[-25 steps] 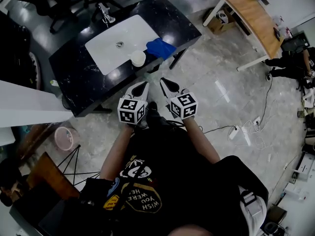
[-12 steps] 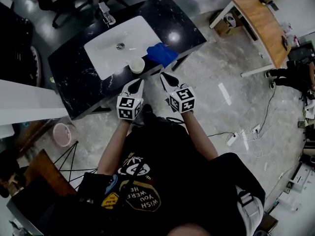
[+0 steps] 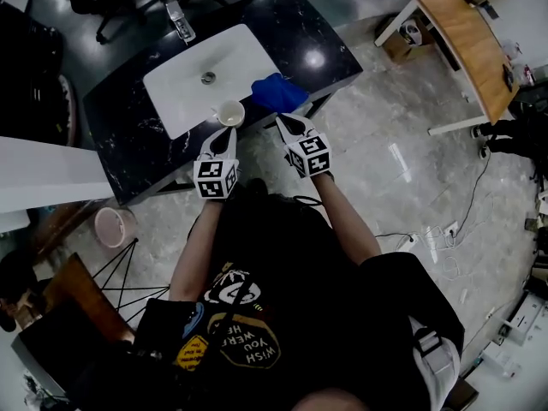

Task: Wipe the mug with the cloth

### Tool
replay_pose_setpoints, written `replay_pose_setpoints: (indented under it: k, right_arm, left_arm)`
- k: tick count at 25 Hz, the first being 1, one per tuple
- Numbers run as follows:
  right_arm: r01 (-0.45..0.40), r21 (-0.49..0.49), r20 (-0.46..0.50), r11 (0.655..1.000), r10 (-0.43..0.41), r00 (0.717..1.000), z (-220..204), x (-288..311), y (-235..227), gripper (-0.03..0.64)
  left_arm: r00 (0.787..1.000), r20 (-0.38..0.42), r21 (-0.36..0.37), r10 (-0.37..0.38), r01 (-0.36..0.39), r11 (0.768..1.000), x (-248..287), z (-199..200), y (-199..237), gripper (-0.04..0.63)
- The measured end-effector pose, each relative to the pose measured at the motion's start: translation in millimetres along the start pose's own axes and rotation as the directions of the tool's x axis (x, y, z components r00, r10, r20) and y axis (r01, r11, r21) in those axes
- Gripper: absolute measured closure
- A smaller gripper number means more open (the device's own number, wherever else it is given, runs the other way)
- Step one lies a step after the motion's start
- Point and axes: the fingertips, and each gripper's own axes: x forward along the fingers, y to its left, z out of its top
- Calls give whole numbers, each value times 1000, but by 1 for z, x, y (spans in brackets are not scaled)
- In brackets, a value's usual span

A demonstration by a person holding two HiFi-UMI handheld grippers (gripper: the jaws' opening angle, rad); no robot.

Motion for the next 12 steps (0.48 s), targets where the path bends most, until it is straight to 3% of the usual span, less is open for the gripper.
replay_pose_setpoints:
  k: [8, 12]
  right_arm:
    - [-6, -41, -19, 999, 5, 1000, 7, 38, -21, 614]
    - [-7, -49, -81, 999, 3, 997, 1, 58, -28, 565]
  left_arm:
    - [997, -12, -1, 80, -80, 997, 4, -4, 24, 592]
    - [994, -6, 5, 105, -105, 994, 7, -4, 34, 592]
